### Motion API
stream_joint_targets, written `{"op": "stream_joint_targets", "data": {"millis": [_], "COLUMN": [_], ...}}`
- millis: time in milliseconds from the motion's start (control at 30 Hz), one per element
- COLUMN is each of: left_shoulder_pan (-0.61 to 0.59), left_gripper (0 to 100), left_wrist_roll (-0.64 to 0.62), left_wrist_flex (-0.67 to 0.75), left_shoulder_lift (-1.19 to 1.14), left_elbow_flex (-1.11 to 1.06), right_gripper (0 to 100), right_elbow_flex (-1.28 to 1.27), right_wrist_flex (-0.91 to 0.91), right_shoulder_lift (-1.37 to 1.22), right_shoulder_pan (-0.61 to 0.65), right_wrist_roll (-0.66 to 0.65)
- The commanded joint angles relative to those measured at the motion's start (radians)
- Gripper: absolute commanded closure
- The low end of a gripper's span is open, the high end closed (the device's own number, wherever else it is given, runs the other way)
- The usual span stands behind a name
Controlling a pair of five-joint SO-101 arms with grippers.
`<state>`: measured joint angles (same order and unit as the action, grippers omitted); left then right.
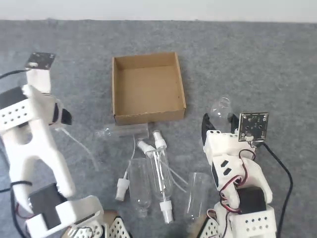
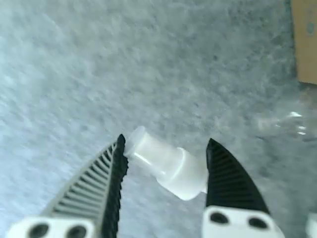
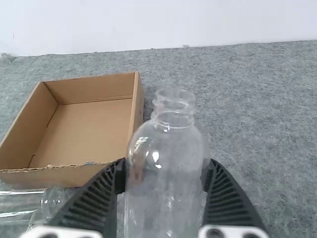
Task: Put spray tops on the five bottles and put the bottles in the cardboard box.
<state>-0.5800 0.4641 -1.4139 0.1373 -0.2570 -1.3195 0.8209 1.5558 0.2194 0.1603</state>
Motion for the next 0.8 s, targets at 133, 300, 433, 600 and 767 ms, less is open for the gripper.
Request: {"op": "stream_joint_targets", "data": {"millis": [133, 300, 433, 600, 767], "left_shoulder_pan": [-0.023, -0.023, -0.021, -0.028, -0.023], "left_gripper": [99, 99, 99, 99, 99], "left_wrist_roll": [0.417, 0.686, 0.881, 1.017, 1.02], "left_wrist_flex": [0.169, 0.169, 0.178, 0.362, 0.509], "left_shoulder_lift": [0.009, 0.008, 0.008, 0.008, 0.009], "left_elbow_flex": [0.047, 0.039, -0.058, -0.255, -0.4], "right_gripper": [91.1, 91.1, 91.1, 91.1, 91.1], "right_elbow_flex": [0.015, 0.015, 0.015, 0.015, 0.015], "right_wrist_flex": [-0.024, -0.022, -0.022, -0.022, -0.025], "right_shoulder_lift": [0.024, 0.024, 0.024, 0.024, 0.018], "right_shoulder_pan": [-0.01, -0.01, -0.01, -0.01, -0.007], "right_wrist_roll": [0.003, 0.003, 0.003, 0.003, 0.003]}}
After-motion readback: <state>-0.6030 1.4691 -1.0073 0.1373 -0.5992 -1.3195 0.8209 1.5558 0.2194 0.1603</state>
